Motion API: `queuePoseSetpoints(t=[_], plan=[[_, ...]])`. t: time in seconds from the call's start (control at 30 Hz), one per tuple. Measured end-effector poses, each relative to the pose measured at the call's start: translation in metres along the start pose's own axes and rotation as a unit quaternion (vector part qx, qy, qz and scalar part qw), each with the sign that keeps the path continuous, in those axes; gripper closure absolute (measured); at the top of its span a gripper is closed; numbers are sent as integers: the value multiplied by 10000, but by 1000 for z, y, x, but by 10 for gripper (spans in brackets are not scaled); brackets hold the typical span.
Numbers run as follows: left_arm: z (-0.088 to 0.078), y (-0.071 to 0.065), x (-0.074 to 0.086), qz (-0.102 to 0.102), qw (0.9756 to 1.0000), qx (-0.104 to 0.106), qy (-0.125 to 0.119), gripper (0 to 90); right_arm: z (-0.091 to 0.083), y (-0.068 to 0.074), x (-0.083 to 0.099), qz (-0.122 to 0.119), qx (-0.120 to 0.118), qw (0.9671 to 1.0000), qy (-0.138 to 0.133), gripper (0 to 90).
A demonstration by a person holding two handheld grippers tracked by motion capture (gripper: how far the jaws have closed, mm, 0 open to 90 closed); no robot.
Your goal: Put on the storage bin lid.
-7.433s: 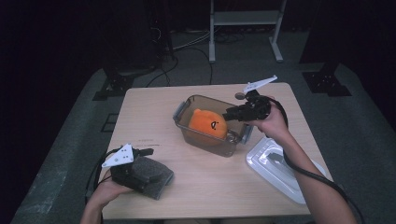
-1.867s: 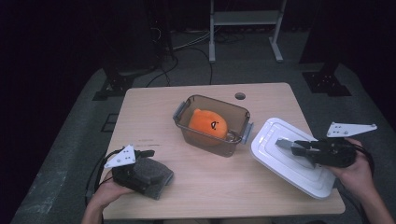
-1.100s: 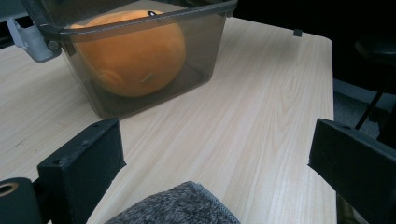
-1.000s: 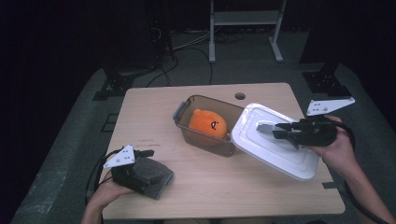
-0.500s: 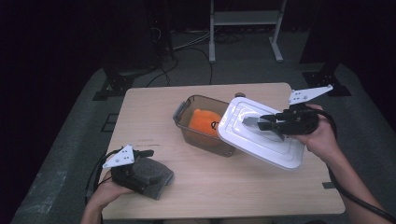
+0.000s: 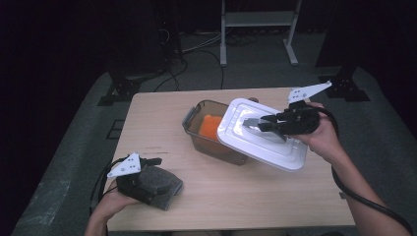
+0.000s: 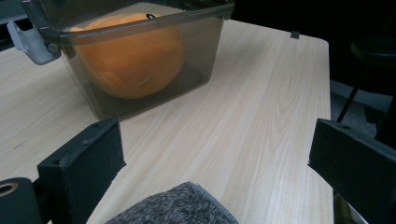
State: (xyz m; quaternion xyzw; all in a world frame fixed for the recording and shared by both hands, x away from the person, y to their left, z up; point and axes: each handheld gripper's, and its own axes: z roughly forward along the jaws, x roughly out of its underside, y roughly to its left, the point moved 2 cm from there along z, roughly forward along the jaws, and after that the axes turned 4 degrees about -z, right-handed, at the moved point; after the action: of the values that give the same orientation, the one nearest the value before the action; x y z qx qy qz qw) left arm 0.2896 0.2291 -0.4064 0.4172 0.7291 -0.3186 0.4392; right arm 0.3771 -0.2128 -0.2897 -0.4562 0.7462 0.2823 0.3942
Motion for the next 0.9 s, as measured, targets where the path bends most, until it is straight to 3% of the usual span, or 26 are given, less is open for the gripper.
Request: queuePoseSetpoints(t=[0.4,0.9], plan=[[0,0,1,3,10000,11,15,26,24,-5,-13,-52,-130,9999,35,660],[-1,0,1,-26,10000,18,-12,25,42,-8,-25,-103,-215,9997,110,660]])
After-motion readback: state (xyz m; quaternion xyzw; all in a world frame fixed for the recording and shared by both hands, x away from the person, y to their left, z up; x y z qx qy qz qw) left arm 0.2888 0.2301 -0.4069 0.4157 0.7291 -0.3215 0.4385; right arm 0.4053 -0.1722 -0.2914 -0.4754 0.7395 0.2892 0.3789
